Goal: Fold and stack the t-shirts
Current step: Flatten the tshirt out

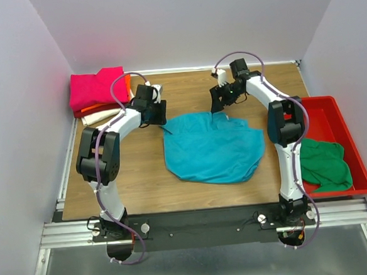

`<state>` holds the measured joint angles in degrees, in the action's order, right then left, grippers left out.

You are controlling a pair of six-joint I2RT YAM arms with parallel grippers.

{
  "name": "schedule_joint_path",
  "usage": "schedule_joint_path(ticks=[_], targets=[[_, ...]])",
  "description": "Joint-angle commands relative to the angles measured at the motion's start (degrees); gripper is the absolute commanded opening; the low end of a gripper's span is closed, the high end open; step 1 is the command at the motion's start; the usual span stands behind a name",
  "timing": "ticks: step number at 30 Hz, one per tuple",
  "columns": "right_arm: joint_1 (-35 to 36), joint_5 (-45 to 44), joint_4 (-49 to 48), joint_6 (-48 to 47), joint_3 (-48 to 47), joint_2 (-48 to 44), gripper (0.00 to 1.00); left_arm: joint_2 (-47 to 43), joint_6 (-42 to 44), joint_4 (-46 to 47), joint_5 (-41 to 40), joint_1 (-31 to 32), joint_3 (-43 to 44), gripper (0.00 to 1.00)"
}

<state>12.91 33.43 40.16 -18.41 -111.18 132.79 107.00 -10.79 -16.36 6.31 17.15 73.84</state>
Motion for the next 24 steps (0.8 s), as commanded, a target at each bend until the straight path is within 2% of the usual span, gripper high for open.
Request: schedule_joint_path(ticks=[1,5,8,11,12,14,15,16,17,19,20,24], targets=[[1.2,-0.1,1.1,1.0,0.6,2.5,0.79,2.5,-0.5,-0.3,3.0,-0.5,1.7,0.64],[4.1,-0.4,1.4,1.2,1.7,3.1,0.74,3.7,-0.6,-0.4,3.9,-0.5,1.8,0.59],[5.4,-1.5,1.6,1.9,2.3,3.7,0.64,4.3,-0.6,-0.3,4.5,-0.6,1.7,0.54],[6.0,-2.8,2.0,2.4,2.3,3.7,0.44,4.4,-0.7,0.0,5.4,-0.6,1.7,0.42],[6.0,-3.3,2.3,2.4,1.9,3.5,0.29,4.6,-0.8,0.1,5.5,-0.5,2.1,0.39],[6.0,-5.4,2.5,2.2,1.0,2.3,0.09,4.9,-0.9,0.0,5.4,-0.5,3.0,0.28],[6.0,-6.0,2.6,2.2,0.4,1.7,0.05,5.1,-0.9,0.0,5.2,-0.5,4.3,0.24],[6.0,-6.4,2.6,2.1,-0.2,1.1,0.03,5.1,-1.0,0.1,4.9,-0.5,5.1,0.21],[6.0,-7.1,2.6,2.1,-0.8,0.5,0.02,5.3,-1.0,-0.1,4.5,-0.6,6.0,0.12],[6.0,-7.2,2.8,2.4,-2.3,-0.8,0.0,6.3,-1.1,-0.5,4.4,-0.8,8.8,0.07],[6.0,-6.8,3.2,2.6,-2.7,-1.1,0.01,6.6,-1.1,-0.7,4.5,-0.9,9.6,0.0],[6.0,-6.5,3.4,2.3,-2.6,-2.4,0.01,4.5,-1.6,0.6,4.2,-1.2,9.8,0.0]])
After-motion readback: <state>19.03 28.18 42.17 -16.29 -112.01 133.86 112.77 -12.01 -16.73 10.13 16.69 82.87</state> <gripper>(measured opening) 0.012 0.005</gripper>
